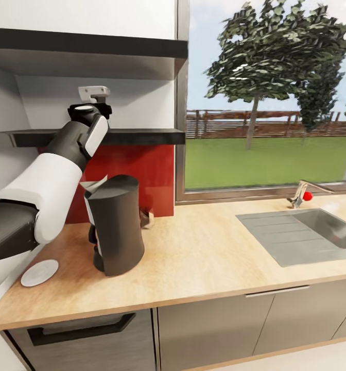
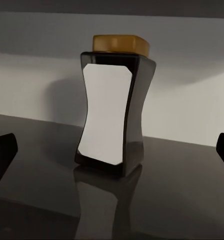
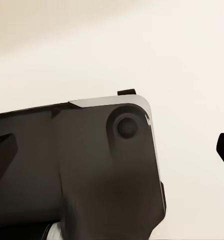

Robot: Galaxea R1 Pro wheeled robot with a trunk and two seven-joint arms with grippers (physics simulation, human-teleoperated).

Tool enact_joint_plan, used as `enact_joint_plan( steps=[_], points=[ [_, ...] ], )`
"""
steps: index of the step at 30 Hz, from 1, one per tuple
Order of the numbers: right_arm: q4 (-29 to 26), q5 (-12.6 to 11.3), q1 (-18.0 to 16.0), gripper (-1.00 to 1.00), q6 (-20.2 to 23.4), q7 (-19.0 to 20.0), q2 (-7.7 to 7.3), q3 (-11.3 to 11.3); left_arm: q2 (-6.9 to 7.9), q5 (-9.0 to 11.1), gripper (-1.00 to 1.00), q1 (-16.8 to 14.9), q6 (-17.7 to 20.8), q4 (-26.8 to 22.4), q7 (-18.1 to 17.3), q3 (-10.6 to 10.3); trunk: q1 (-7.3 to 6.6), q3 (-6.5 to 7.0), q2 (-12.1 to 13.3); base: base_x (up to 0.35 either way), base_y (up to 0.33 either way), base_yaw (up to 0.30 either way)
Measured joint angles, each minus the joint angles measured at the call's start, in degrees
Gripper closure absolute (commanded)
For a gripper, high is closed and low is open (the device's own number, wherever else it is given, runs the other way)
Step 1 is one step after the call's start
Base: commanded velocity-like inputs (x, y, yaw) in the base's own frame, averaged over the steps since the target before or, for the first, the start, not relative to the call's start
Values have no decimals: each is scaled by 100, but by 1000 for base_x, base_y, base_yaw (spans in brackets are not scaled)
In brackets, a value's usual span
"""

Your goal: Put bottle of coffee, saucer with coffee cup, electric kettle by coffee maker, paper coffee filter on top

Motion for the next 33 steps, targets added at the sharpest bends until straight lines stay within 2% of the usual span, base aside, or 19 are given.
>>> enact_joint_plan(
  steps=[4,14,23,33],
  points=[
    [0,-1,0,-100,0,-1,0,1,3,-3,-100,-3,9,-24,-1,-5,1,0,-1,66,12,0],
    [0,-3,0,-100,-5,1,0,2,-2,4,-100,-21,26,-44,-9,-9,-1,0,-1,284,81,0],
    [0,-1,0,-100,-4,-1,0,1,-1,-1,-100,-26,27,-50,-8,-21,1,0,0,49,26,0],
    [62,3,0,-100,-4,-4,-6,2,38,-2,-100,-26,27,-50,-9,-16,0,0,0,175,91,0]
  ],
)
